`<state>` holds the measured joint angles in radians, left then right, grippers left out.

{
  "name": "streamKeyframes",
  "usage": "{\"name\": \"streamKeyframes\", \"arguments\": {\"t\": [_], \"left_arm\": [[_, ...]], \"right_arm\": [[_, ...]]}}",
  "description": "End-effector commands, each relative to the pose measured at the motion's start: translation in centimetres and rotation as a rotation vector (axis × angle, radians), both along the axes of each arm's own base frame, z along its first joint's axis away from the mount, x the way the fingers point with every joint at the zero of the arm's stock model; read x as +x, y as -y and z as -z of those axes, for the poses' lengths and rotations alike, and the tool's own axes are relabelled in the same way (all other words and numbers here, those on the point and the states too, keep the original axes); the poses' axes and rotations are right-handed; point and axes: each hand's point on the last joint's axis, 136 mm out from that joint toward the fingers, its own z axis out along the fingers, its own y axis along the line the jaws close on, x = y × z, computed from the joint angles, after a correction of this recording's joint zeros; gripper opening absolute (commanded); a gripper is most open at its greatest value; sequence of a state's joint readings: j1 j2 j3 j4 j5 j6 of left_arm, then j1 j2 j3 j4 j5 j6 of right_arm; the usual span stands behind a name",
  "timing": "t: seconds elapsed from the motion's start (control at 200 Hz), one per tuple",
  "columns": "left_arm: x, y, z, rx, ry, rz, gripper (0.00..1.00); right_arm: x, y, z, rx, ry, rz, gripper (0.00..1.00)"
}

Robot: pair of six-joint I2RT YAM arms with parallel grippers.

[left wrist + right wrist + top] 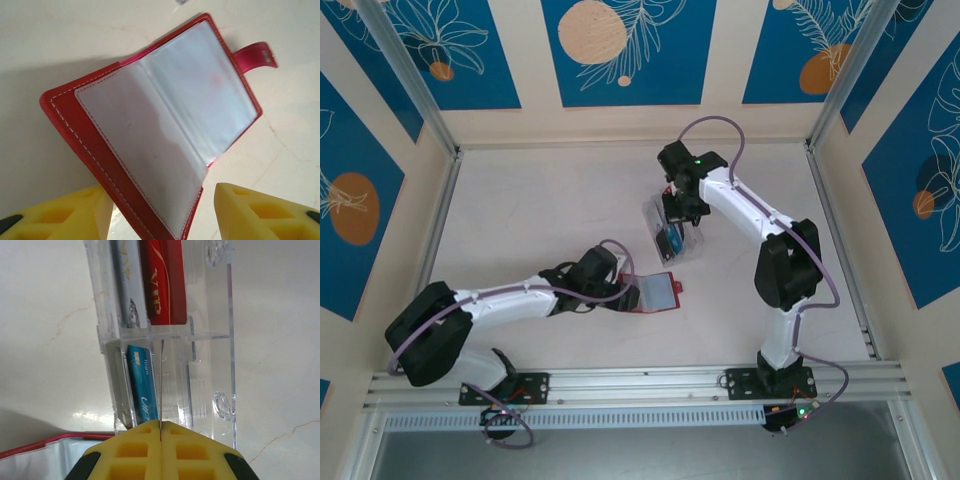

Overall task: Put the credit cards into the card holder
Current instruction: Pick up the credit card from the storage box.

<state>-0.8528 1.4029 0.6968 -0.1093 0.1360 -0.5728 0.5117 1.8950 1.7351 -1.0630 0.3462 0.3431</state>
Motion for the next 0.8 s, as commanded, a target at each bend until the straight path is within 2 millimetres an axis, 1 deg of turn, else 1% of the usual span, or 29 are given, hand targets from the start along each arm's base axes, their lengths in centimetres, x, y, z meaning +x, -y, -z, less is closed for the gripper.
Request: {"name": "streamKeyframes", "arguments": {"t": [0.0, 0.085, 0.185, 0.27, 0.375, 0.47, 0.6, 0.61, 0.695, 0.795], "left_arm": [[-0.1, 0.1, -1.9, -0.023, 0.005, 0.016, 0.56], [0.3, -0.5, -2.0, 0.014, 0.013, -0.001, 0.56], [0.7, -1.3, -1.4, 0.068, 0.01, -0.02, 0.55], [0.9, -1.5, -0.9, 0.088, 0.002, -0.028, 0.55], [1.5, -1.6, -0.3, 0.128, 0.0, -0.041, 0.53], [1.9, -1.9, 0.6, 0.171, -0.002, -0.05, 0.51], [2.2, -2.5, 1.9, 0.228, -0.008, -0.063, 0.48], [2.2, -2.5, 2.0, 0.233, -0.01, -0.066, 0.48], [2.1, -3.1, 2.8, 0.269, -0.016, -0.07, 0.48], [2.0, -3.7, 3.8, 0.299, -0.024, -0.078, 0.47]], "right_arm": [[-0.9, -0.6, -3.6, 0.06, 0.05, -0.025, 0.0], [-1.7, -1.0, -4.6, 0.081, 0.071, -0.032, 0.0], [-2.8, -1.7, -5.5, 0.127, 0.089, -0.05, 0.0], [-3.9, -2.5, -6.1, 0.175, 0.101, -0.073, 0.0], [-5.4, -3.7, -6.4, 0.271, 0.101, -0.096, 0.0], [-6.4, -4.4, -5.9, 0.355, 0.099, -0.096, 0.0], [-7.8, -5.4, -4.0, 0.448, 0.077, -0.095, 0.0], [-7.8, -5.5, -4.1, 0.458, 0.08, -0.098, 0.0], [-8.6, -6.0, -2.9, 0.484, 0.081, -0.103, 0.0], [-9.2, -6.7, -1.8, 0.523, 0.088, -0.107, 0.0]]}}
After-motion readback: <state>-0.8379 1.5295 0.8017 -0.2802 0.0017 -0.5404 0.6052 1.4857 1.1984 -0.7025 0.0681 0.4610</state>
